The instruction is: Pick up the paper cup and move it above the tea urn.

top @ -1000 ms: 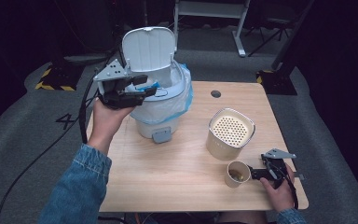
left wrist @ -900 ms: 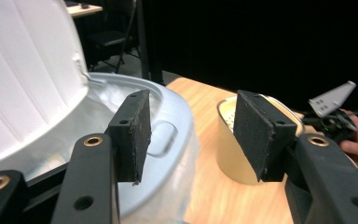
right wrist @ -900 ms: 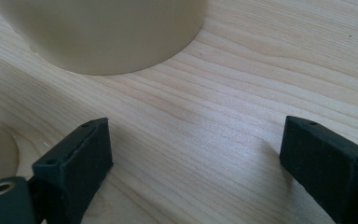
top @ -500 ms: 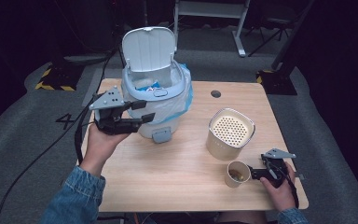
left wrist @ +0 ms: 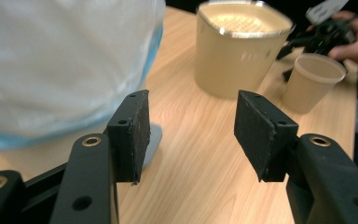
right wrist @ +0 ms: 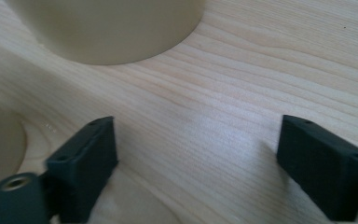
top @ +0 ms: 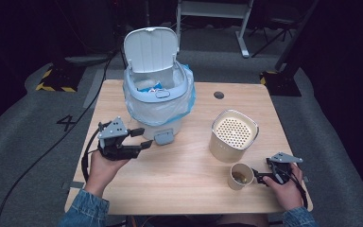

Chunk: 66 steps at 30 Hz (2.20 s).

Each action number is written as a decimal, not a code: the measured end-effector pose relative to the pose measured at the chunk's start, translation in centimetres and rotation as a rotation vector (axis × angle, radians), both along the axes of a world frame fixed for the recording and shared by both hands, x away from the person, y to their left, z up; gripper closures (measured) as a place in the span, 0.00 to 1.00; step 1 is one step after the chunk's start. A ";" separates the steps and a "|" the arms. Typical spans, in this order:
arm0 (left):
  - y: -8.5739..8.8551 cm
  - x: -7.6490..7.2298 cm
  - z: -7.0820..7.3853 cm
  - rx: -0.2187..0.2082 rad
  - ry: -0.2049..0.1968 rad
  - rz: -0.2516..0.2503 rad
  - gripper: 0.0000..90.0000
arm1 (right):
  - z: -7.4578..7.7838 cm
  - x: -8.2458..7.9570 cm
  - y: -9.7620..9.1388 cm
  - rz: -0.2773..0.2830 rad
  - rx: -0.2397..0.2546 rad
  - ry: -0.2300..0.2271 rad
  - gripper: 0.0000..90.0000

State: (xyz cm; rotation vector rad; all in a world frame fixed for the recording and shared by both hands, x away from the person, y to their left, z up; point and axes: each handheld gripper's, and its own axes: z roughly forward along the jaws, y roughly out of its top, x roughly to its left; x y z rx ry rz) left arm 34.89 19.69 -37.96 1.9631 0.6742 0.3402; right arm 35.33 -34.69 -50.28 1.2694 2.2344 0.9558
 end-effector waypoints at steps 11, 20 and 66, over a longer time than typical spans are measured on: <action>0.3 -0.5 -6.4 0.041 0.129 -0.010 0.51 | 2.4 -1.7 -1.3 0.104 0.017 0.025 0.32; 0.1 0.9 -8.9 0.184 0.232 0.020 0.50 | 3.2 -3.6 -1.1 0.191 0.018 0.035 0.28; 1.8 0.6 -12.4 0.235 0.165 0.141 0.44 | 0.9 -4.4 4.9 0.387 0.235 -0.117 0.32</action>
